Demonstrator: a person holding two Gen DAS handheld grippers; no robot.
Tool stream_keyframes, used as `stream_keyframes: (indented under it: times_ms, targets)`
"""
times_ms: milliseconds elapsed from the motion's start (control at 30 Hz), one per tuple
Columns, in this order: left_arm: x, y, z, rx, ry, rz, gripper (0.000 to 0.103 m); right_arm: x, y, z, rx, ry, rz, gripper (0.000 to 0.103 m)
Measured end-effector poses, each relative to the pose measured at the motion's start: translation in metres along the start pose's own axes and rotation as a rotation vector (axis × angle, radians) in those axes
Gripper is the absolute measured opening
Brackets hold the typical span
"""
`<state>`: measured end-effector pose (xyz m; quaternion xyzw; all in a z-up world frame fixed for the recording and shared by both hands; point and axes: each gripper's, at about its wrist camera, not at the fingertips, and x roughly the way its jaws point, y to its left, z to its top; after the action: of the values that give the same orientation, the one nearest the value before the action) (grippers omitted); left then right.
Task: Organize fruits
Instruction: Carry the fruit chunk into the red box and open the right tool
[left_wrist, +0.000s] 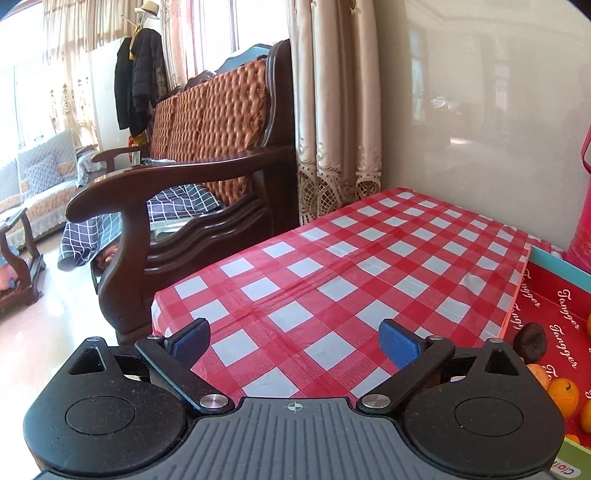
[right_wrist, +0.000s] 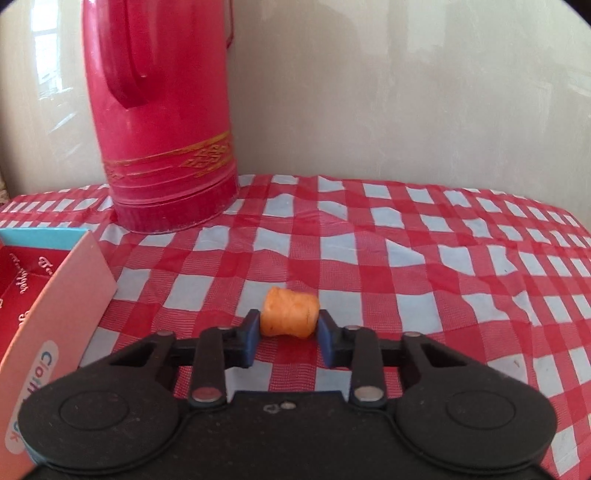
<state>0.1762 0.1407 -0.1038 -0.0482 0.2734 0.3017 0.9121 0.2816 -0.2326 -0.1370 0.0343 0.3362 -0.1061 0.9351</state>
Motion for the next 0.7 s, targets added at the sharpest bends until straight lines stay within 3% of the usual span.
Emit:
stream_keyframes:
  times_ms: [233,533,700]
  targets:
    - [0.001,0.006,0.001,-0.021,0.010,0.004,0.097,-0.024,0.008,-0.002,-0.039,-0.065,0.059,0.022]
    - [0.006,0.012,-0.001,-0.025,0.038,0.017,0.097,-0.086,0.055,-0.012,-0.162,-0.169,0.292,0.022]
    - [0.006,0.013,-0.004,-0.002,0.042,0.015,0.097,-0.100,0.093,-0.020,-0.263,-0.157,0.385,0.022]
